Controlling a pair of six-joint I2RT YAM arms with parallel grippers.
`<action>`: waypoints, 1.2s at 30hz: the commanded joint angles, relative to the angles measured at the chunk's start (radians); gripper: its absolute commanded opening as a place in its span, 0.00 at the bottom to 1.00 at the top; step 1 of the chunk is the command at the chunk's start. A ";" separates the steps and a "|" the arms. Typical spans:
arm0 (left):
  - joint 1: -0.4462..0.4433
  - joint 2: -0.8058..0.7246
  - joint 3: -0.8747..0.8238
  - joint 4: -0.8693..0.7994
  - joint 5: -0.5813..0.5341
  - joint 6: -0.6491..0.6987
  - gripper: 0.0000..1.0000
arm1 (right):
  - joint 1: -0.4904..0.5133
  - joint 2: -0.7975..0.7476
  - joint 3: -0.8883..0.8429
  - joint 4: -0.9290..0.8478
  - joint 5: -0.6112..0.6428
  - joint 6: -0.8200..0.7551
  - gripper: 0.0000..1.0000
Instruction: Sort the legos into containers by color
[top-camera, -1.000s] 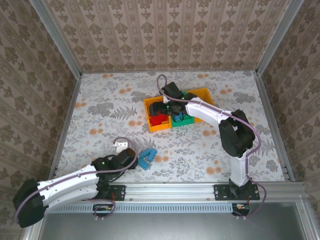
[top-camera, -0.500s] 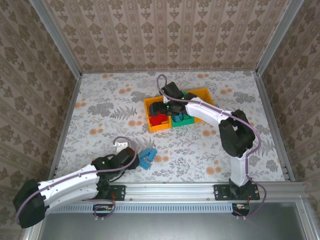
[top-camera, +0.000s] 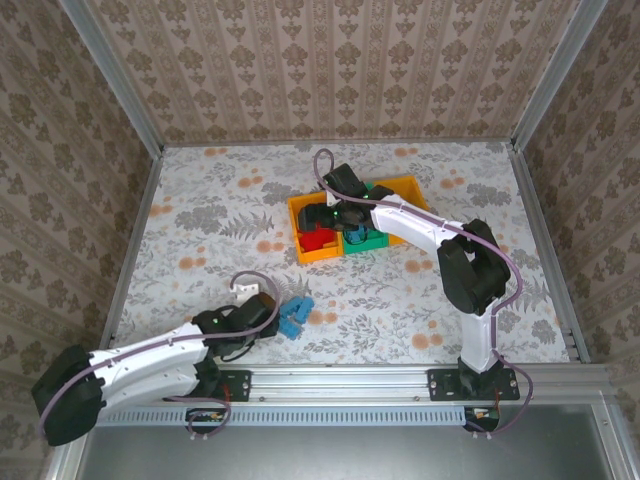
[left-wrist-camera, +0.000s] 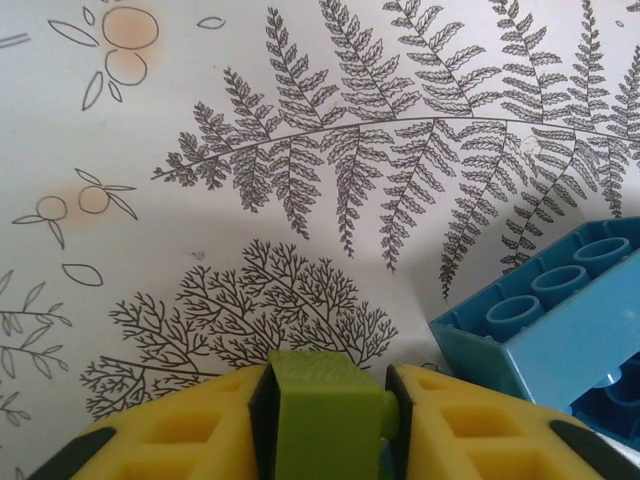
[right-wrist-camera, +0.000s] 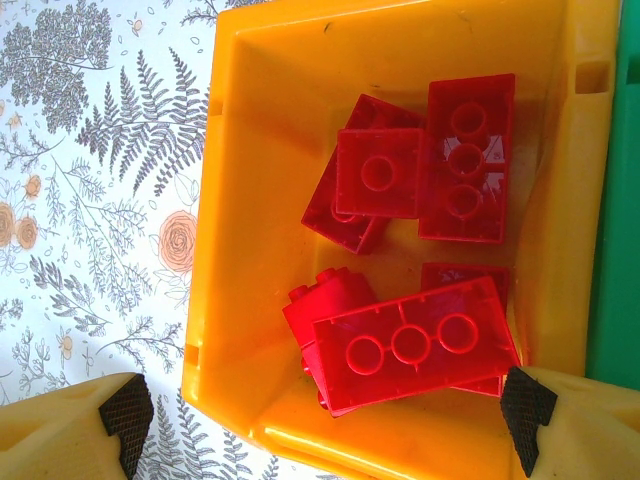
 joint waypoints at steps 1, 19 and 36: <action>0.011 0.024 0.011 -0.052 0.002 -0.005 0.30 | -0.012 -0.008 -0.026 -0.008 -0.013 0.020 0.94; 0.017 -0.030 0.189 -0.224 -0.120 0.091 0.21 | -0.010 -0.148 -0.054 0.084 -0.056 0.012 0.94; 0.138 0.312 0.608 0.113 0.077 0.498 0.22 | -0.282 -0.551 -0.369 -0.015 0.190 0.032 0.98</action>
